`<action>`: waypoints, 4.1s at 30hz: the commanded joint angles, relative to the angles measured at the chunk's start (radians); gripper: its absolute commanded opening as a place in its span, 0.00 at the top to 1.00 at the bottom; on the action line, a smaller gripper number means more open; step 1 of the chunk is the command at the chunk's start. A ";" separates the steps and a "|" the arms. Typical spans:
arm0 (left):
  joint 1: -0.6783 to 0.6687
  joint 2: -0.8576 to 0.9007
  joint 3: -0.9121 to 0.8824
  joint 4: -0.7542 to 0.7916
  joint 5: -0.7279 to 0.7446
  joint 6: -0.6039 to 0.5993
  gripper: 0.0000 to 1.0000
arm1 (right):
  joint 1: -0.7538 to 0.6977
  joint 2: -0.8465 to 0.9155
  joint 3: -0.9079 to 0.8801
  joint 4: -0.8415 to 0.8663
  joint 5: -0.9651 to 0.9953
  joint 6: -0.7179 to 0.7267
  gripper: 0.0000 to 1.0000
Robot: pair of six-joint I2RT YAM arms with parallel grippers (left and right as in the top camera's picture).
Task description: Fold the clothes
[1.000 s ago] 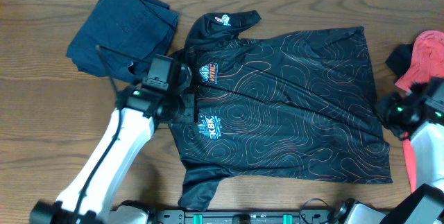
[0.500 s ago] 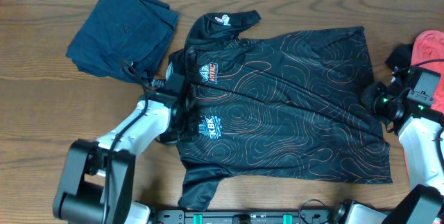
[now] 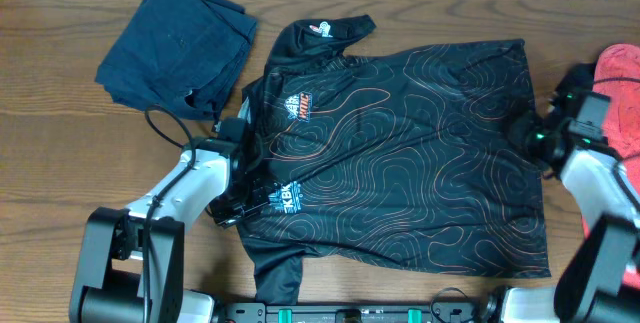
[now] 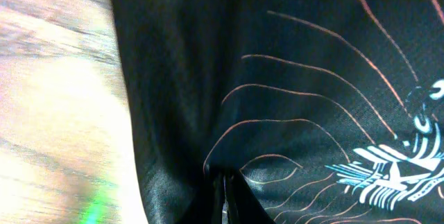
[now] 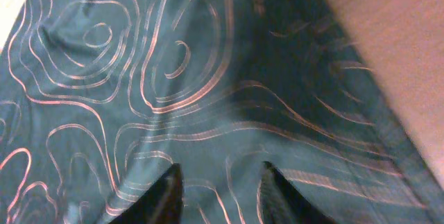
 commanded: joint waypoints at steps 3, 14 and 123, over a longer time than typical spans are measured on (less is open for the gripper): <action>0.008 0.011 -0.040 0.029 -0.090 -0.011 0.93 | 0.059 0.138 0.005 0.165 -0.076 -0.057 0.72; 0.008 -0.037 0.045 0.002 -0.059 0.109 0.71 | 0.044 0.337 0.006 0.325 0.216 0.034 0.83; -0.003 -0.051 0.248 -0.172 0.013 0.220 0.44 | 0.043 0.053 0.500 -0.722 -0.206 -0.188 0.44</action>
